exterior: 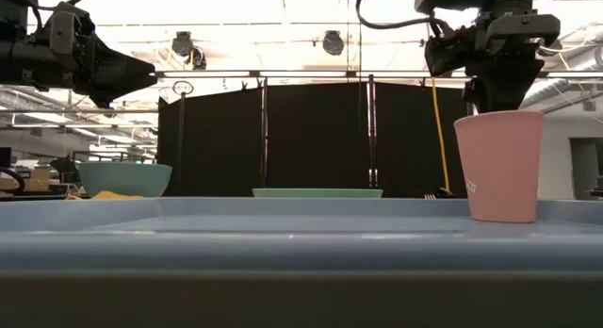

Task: Set up tray
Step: Put the pink cup on the top right of the blue tray, then put the green plate on the blue tray

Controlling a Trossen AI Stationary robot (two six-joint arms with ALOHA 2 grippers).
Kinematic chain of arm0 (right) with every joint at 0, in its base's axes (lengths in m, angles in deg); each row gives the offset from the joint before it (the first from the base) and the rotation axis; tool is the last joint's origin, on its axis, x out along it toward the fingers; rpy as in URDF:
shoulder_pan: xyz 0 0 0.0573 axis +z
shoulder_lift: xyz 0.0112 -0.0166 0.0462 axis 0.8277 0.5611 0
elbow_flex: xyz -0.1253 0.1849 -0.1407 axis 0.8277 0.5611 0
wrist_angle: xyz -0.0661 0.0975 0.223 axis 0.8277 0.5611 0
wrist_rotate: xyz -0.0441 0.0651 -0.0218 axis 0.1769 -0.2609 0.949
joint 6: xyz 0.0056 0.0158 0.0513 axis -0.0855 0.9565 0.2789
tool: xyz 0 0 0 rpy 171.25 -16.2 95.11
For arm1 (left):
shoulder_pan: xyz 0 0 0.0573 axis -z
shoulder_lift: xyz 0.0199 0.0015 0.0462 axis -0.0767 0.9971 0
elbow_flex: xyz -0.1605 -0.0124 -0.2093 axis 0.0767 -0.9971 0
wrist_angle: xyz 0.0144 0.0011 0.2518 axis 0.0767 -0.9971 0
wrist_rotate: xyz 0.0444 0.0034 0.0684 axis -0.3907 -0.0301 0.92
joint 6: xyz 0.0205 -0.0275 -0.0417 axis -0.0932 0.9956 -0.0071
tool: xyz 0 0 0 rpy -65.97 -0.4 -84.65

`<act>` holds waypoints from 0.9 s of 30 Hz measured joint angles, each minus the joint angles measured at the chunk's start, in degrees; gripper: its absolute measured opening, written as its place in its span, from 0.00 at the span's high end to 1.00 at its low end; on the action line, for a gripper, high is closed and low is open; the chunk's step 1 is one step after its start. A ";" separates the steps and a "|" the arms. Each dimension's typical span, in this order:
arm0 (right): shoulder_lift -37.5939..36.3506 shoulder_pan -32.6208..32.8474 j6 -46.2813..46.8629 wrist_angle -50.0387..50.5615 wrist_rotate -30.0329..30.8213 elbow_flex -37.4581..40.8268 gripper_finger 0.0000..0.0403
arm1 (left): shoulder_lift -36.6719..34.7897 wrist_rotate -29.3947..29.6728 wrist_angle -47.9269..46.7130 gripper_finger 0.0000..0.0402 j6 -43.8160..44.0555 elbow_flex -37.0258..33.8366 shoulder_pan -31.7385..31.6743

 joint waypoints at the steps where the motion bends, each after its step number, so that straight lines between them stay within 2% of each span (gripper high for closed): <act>1: 0.00 -0.17 0.00 0.00 0.00 0.00 0.53 | 0.00 0.00 0.00 0.54 0.01 0.00 0.00; 6: -1.26 -1.43 -0.22 0.00 -0.01 0.00 0.53 | 0.00 0.00 0.02 0.54 0.00 0.00 0.01; 13: -7.91 -4.73 -0.62 -2.87 1.63 0.00 0.53 | 0.01 0.00 0.01 0.54 0.00 0.00 -0.01; 16: -10.60 -6.29 -5.52 -12.53 6.11 0.00 0.54 | 0.00 0.00 0.00 0.54 0.00 0.00 0.01; 23: -12.02 -8.68 -17.12 -50.08 15.22 1.82 0.54 | 0.02 0.00 0.00 0.54 0.00 0.00 0.01; 25: -12.02 -10.13 -19.02 -56.22 19.39 2.84 0.54 | 0.00 0.00 0.00 0.54 0.01 0.00 -0.01; 27: -11.23 -12.97 -18.83 -57.60 22.29 3.29 0.55 | 0.00 0.00 0.00 0.54 0.00 0.00 0.01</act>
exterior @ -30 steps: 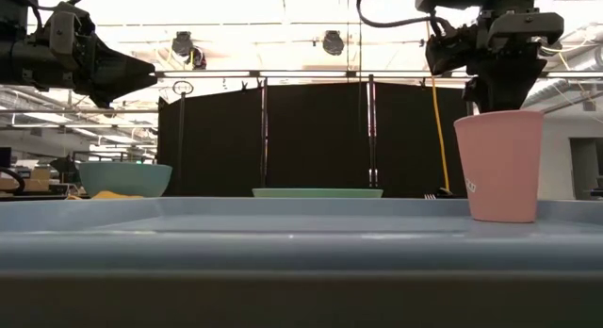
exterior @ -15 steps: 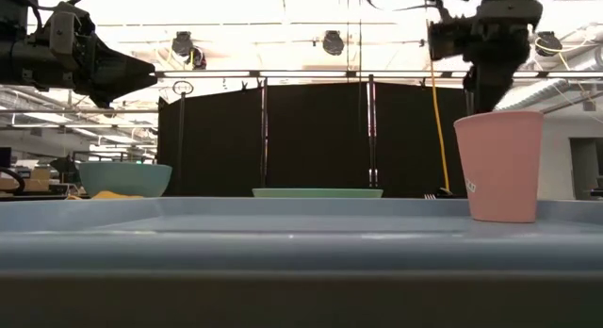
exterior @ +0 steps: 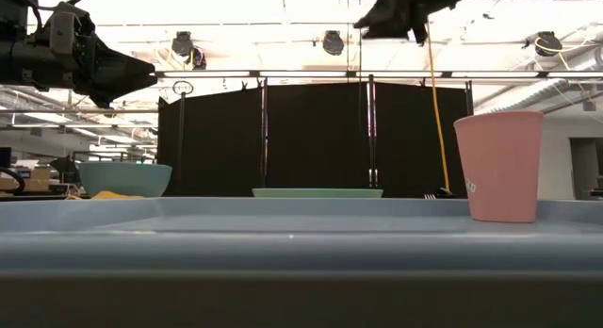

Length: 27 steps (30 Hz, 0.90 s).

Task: Set up tray
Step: Put the green plate on the blue tray

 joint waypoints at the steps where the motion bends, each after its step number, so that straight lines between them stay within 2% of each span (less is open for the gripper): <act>1: 0.64 -2.15 0.91 0.68 -0.10 0.01 0.56 | 0.00 0.00 0.00 0.54 0.00 0.00 0.00; 3: 2.43 -7.08 4.02 2.92 -4.23 0.14 0.57 | 0.01 0.00 0.00 0.54 0.02 0.00 0.00; 6: 6.75 -14.48 8.73 2.73 -15.72 0.11 0.59 | 0.01 -0.01 0.00 0.54 0.06 0.00 0.00; 8: 10.20 -18.09 8.45 3.53 -19.66 -0.53 0.60 | 0.02 0.00 -0.12 0.54 0.28 0.00 -0.02; 11: 14.93 -21.71 4.08 5.56 -20.07 -2.86 0.61 | 0.02 0.00 -0.50 0.54 0.49 0.00 0.02; 17: 23.20 -22.97 -4.71 17.27 -13.24 -10.90 0.63 | 0.01 -0.05 -1.03 0.54 1.93 -0.02 0.03; 22: 27.38 -23.07 -3.45 23.43 -12.00 -14.75 0.62 | 0.01 -0.19 -2.05 0.54 3.36 -0.02 0.09; 27: 29.34 -23.38 -3.24 24.70 -12.36 -15.77 0.63 | 0.02 -0.46 -2.40 0.54 3.56 0.02 0.09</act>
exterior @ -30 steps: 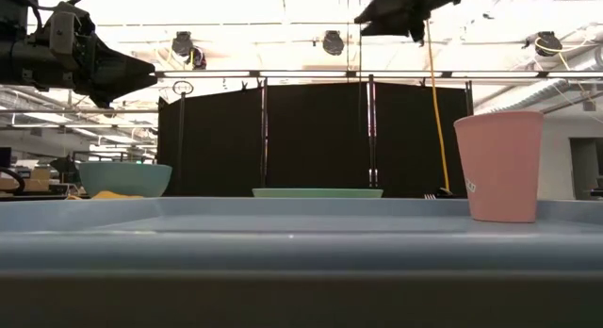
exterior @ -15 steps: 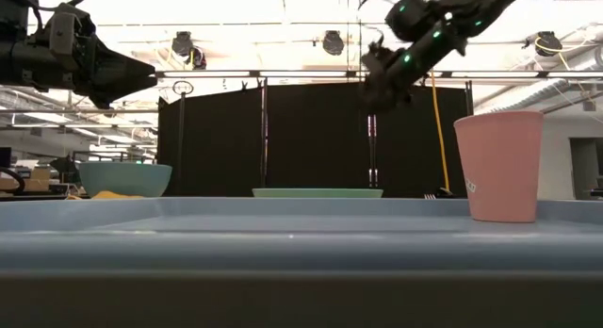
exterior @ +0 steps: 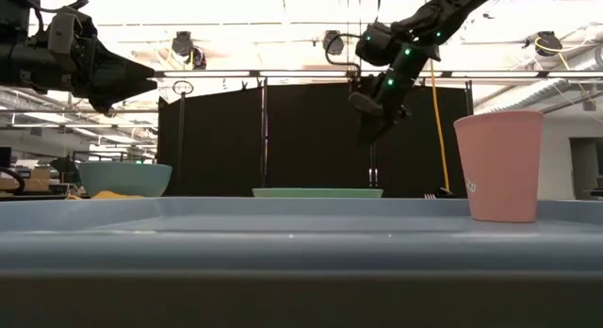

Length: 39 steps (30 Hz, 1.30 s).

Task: Set up tray
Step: Put the green plate on the blue tray

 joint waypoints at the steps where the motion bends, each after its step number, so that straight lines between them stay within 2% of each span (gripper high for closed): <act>1: 0.73 -0.22 0.07 0.89 -0.62 0.00 0.63 | 0.00 0.00 -0.02 0.54 0.00 0.00 0.00; 5: 4.14 -0.99 2.65 2.36 -3.80 0.07 0.63 | 0.00 -0.06 -0.10 0.54 0.02 0.02 0.00; 21: 9.33 -1.88 3.26 4.42 -5.52 0.09 0.64 | 0.00 -0.09 -0.31 0.54 0.17 0.02 0.00; 39: 9.56 -3.26 5.87 3.35 -7.22 0.22 0.65 | 0.00 -1.12 -0.42 0.54 0.00 0.02 0.00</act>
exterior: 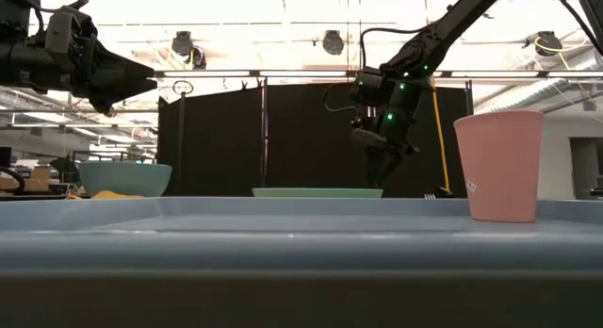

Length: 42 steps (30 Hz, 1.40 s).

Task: Set up tray
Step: Put the green plate on the blue tray

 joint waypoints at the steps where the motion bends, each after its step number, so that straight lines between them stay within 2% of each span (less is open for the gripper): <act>1: 0.00 0.00 0.15 0.02 0.00 0.02 0.65 | 0.00 -0.01 0.00 0.54 0.00 0.00 0.00; 6: 0.00 0.00 0.72 -0.70 -0.32 1.33 0.65 | 0.00 -0.02 0.02 0.54 -0.30 0.00 0.00; 9: 0.00 0.00 1.77 -1.78 -2.91 3.24 0.65 | 0.00 -0.02 0.02 0.54 -0.31 0.00 0.00; 14: 0.00 0.00 2.74 -5.84 -3.32 5.46 0.65 | 0.00 -0.03 0.04 0.54 -0.31 -0.02 0.00; 17: 0.00 -0.02 4.78 -9.37 -5.87 6.16 0.66 | 0.00 -0.02 0.04 0.54 -0.33 -0.02 0.00; 21: 0.00 0.00 6.12 -12.39 -8.18 6.55 0.73 | -0.01 -0.03 0.06 0.54 -0.33 -0.02 0.00; 26: 0.00 -0.07 3.24 -12.61 -10.10 6.55 0.97 | 0.00 -0.04 0.07 0.54 -0.49 -0.04 0.00; 33: -0.35 0.04 2.68 -17.11 -10.40 6.62 1.00 | 0.00 -0.02 0.07 0.54 -0.66 -0.04 0.00; 36: -0.54 -0.05 3.14 -20.60 -13.26 6.55 1.00 | 0.00 -0.02 0.08 0.54 -0.63 -0.04 0.00; 42: -0.50 0.04 2.55 -19.33 -13.94 6.60 1.00 | 0.00 -0.04 0.09 0.54 -0.61 -0.04 0.00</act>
